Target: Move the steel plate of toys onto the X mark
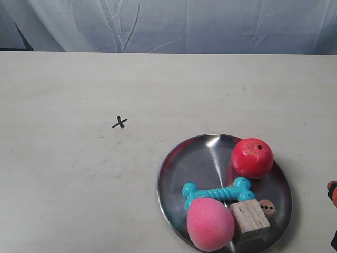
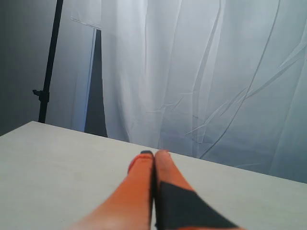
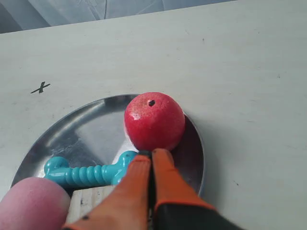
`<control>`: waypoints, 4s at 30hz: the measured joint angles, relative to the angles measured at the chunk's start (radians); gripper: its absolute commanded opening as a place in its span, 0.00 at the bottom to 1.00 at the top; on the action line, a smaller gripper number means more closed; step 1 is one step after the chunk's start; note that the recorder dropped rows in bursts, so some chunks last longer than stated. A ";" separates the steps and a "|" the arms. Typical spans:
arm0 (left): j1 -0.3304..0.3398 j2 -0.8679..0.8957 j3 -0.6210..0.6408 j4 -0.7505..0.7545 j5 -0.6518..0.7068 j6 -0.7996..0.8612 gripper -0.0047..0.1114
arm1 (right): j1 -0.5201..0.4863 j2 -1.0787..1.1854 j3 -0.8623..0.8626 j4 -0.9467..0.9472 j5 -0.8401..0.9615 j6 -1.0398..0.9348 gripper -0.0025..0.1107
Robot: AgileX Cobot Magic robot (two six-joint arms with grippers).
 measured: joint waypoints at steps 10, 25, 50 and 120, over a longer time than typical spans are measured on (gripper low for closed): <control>0.000 0.000 0.000 0.000 0.000 0.000 0.04 | 0.016 0.000 0.000 0.000 0.000 0.000 0.01; -0.038 0.000 0.000 0.000 0.000 0.000 0.04 | 0.016 0.000 0.000 0.083 -0.064 0.000 0.01; -0.044 -0.001 -0.059 -0.010 -0.200 -0.243 0.04 | 0.016 0.000 0.000 0.791 -0.730 0.006 0.01; -0.323 1.835 -0.870 -0.197 1.013 -0.080 0.13 | 0.016 1.460 -0.602 -0.171 0.158 0.159 0.01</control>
